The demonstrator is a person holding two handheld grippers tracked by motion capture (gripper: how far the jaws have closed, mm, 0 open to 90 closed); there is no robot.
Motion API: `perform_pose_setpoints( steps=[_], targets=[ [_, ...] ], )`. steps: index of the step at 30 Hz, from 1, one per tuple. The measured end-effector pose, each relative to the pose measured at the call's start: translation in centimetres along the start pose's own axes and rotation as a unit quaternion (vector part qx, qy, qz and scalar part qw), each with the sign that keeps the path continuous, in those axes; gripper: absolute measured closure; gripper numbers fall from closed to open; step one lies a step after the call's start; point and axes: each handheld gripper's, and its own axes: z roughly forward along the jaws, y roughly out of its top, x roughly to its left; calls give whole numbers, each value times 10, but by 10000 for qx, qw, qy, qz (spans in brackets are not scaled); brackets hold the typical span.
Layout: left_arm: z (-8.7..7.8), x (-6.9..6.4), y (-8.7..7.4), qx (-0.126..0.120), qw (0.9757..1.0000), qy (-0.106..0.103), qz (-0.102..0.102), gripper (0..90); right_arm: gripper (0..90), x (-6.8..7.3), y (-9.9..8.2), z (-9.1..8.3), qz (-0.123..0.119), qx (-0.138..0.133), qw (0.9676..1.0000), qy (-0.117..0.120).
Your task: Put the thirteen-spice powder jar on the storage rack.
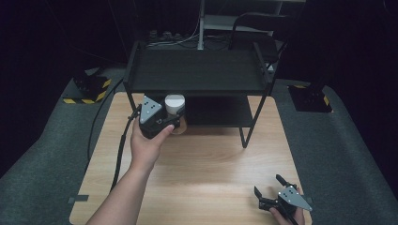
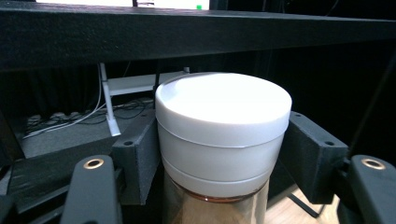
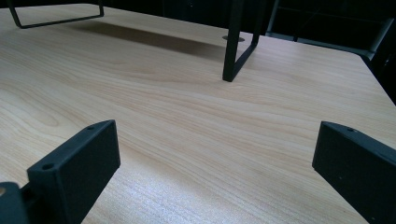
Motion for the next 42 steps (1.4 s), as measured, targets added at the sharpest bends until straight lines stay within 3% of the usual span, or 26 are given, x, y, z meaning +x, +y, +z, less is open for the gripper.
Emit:
perform_pose_setpoints(
  steps=[11, 24, 29, 34, 42],
  targets=[
    [21, 6, 2, 0, 9998, 159, -116, 338, 5, 0, 0, 0, -11, -6, 10000, 9],
    [39, 7, 5, 17, 9995, 317, -31, 338, 4, 0, 0, 0, -31, -12, 10000, 20],
    [41, 8, 5, 10, 9994, 335, -91, 337, 5, -1, 0, 0, -41, -10, 10000, 29],
    [40, 4, -2, -79, 9994, 308, 108, 334, 5, 0, 0, 0, -47, -8, 10000, 26],
    [38, 8, -7, -173, 9995, 276, -11, 334, 5, 0, 0, 0, -51, -2, 10000, 16]
  ],
)
